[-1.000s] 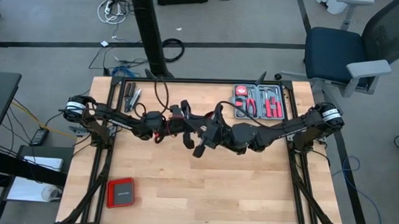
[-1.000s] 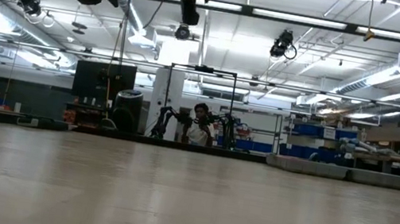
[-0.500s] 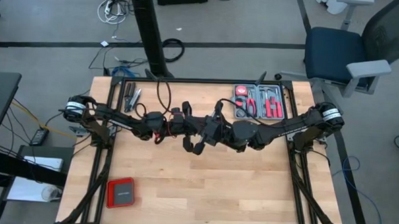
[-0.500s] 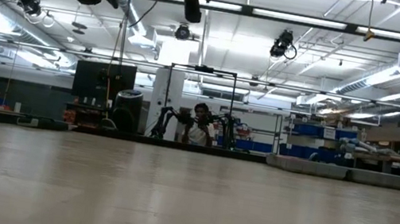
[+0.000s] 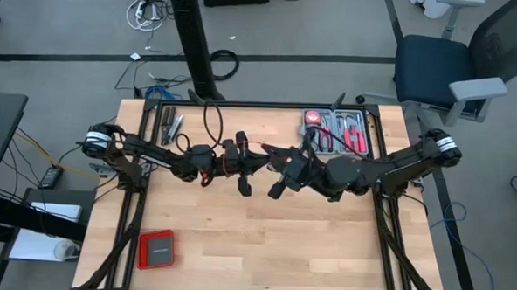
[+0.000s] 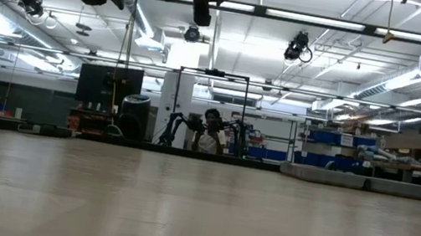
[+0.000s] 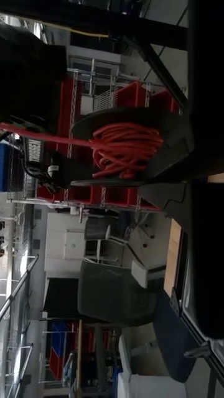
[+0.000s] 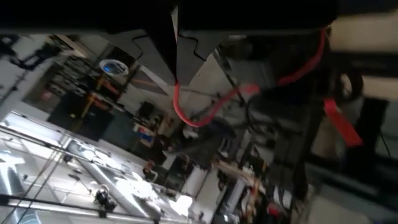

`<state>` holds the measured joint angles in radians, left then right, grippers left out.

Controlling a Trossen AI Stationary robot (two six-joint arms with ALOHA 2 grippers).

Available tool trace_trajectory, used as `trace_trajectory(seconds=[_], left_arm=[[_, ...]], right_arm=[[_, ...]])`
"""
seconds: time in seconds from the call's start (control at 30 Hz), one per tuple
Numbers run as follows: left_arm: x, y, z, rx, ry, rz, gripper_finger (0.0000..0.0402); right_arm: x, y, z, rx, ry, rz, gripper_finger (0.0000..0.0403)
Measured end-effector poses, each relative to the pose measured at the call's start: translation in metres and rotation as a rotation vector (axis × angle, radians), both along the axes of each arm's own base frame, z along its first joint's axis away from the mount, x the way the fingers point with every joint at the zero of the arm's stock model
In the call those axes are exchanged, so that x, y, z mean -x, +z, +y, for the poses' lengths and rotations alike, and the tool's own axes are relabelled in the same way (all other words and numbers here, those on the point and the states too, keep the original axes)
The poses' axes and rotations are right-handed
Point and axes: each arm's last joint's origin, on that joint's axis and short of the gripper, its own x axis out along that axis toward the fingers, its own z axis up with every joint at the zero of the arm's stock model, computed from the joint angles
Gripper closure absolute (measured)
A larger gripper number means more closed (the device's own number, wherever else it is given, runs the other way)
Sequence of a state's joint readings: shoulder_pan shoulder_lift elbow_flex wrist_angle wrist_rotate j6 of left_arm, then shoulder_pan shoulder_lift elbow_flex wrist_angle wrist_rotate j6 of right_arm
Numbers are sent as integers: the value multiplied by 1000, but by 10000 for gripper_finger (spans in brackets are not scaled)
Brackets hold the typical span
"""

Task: Coil cords
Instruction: Coil the red cable wire onto the black spool

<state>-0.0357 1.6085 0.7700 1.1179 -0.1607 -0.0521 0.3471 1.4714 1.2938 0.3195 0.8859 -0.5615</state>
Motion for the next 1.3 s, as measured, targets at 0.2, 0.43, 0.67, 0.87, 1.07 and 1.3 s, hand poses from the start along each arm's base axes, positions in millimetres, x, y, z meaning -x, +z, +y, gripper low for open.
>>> trace_trajectory(seconds=[0.2,0.43,0.67,0.87,1.07,1.3], left_arm=[[-1,-2,0,-2,-6,20,398],[-1,-3,1,0,4,30,398],[-1,-5,1,0,7,50,398],[2,-1,1,-9,-25,62,398],[10,7,5,-6,-13,135,398],[18,18,5,-4,-14,136,398]], right_arm=[[24,8,11,0,-34,58,403],[48,15,22,15,-44,99,403],[58,3,20,154,-65,303,403],[63,-12,20,310,-58,504,403],[69,-26,18,355,-57,632,403],[67,-48,22,289,51,758,401]])
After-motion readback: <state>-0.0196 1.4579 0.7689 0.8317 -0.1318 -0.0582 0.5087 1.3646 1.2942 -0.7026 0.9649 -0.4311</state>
